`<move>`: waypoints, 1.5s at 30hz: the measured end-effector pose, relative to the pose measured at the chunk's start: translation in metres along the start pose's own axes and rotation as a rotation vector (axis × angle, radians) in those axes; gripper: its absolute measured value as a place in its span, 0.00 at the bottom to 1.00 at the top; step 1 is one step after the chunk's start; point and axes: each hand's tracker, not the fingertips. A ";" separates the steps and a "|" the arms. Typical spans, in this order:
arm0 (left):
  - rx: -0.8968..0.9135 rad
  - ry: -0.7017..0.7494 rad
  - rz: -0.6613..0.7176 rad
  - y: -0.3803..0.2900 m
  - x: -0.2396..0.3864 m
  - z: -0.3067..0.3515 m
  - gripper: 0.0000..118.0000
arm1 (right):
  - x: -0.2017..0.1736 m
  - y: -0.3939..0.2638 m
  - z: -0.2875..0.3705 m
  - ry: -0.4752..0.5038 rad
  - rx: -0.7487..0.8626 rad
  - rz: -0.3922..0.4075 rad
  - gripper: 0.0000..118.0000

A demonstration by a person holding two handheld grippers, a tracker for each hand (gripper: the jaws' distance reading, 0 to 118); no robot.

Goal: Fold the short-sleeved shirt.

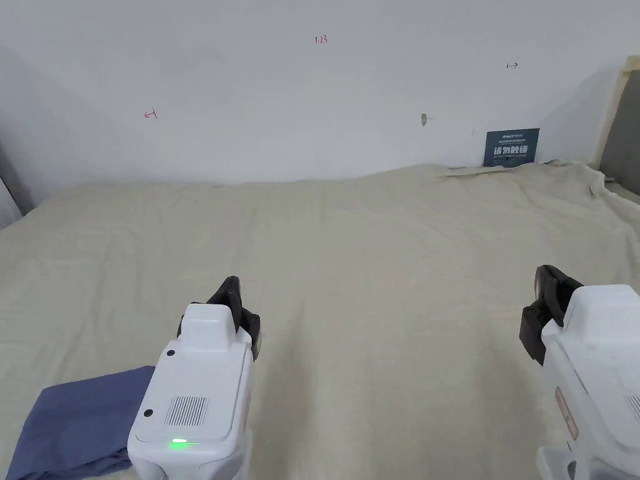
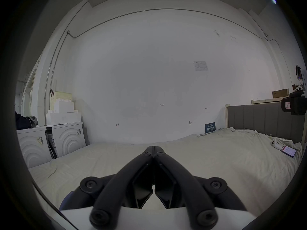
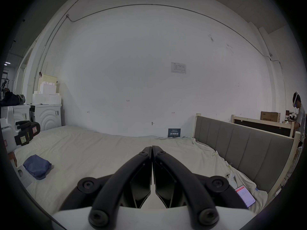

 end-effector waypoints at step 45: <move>-0.001 0.033 0.069 0.003 -0.016 0.002 1.00 | -0.001 0.006 0.004 -0.012 0.009 -0.022 1.00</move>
